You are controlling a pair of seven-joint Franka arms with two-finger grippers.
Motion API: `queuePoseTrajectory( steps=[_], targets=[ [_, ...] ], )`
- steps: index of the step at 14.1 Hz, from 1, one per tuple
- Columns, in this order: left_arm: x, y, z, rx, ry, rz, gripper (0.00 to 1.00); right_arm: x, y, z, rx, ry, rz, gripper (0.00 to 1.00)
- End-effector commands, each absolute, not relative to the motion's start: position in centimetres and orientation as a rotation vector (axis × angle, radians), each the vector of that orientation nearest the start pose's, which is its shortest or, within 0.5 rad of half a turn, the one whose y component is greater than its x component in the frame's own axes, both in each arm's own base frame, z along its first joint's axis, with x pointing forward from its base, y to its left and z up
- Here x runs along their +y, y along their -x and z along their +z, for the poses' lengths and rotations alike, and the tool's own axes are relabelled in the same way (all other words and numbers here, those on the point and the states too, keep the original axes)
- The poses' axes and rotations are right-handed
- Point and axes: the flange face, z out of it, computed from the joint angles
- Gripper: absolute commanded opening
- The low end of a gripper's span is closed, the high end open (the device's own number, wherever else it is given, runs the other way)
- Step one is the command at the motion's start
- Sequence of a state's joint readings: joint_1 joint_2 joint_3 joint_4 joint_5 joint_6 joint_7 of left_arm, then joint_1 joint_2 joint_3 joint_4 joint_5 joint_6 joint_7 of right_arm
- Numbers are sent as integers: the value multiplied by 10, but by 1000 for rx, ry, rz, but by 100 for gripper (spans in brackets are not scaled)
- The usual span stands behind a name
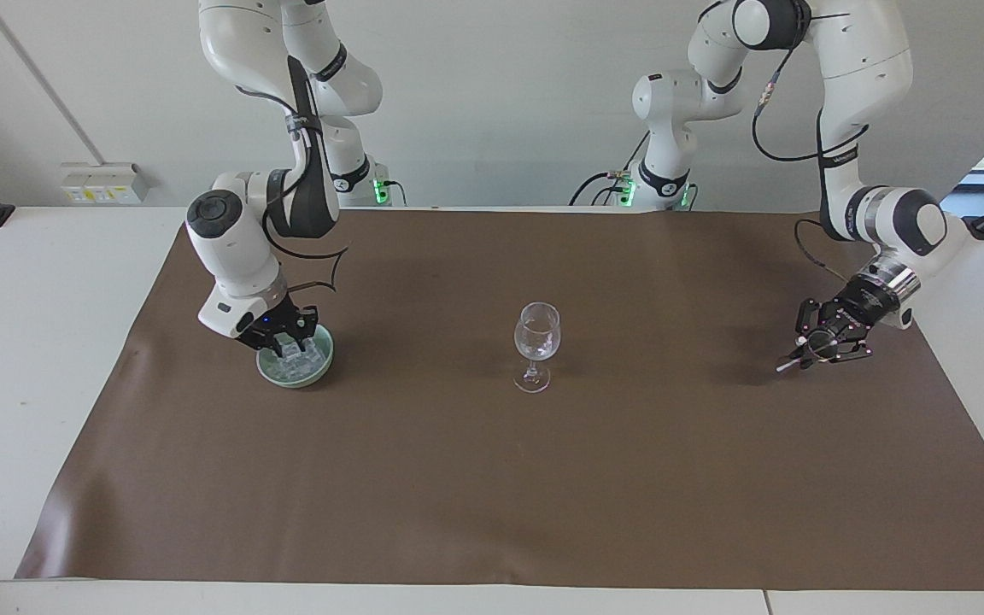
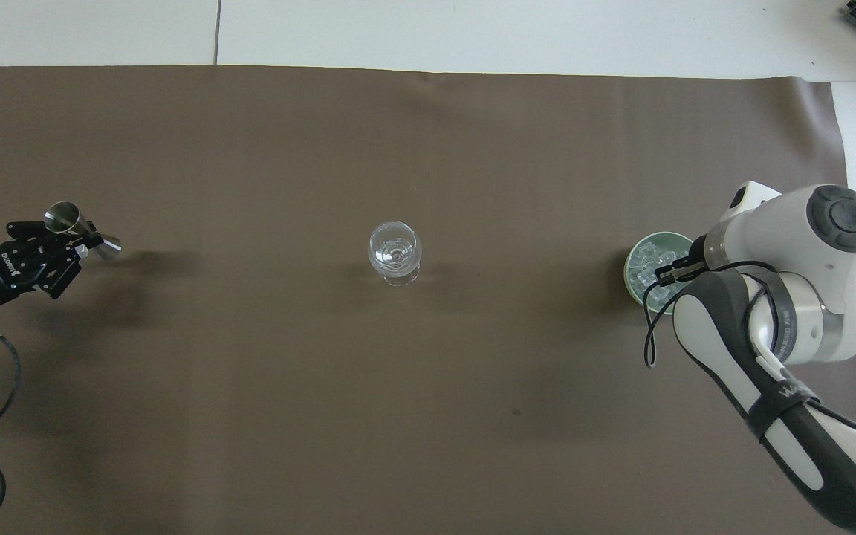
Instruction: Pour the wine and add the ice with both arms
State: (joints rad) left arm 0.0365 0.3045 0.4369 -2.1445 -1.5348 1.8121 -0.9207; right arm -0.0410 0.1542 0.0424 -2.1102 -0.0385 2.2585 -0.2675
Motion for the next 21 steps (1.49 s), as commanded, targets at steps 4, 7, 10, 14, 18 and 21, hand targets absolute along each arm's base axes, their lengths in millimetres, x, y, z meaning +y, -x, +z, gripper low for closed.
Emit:
queuePoseTrajectory(
  steps=[4,7,10,14,18,21],
  targets=[
    [168,-506,254,1793,-700,-731,0,-2,-565,341,-505,3141,-1,41],
    [165,-498,245,1790,-711,-719,0,-2,-565,340,-483,3144,3,17],
    [163,-492,239,1782,-730,-704,0,-1,-568,343,-485,3144,1,2],
    [163,-491,239,1777,-732,-705,26,-1,-574,367,-439,3148,26,0],
    [165,-491,239,1772,-732,-704,31,33,-574,424,-209,3162,-16,0],
    [167,-494,244,1752,-738,-707,56,59,-578,471,-22,3143,-40,0]
  ],
)
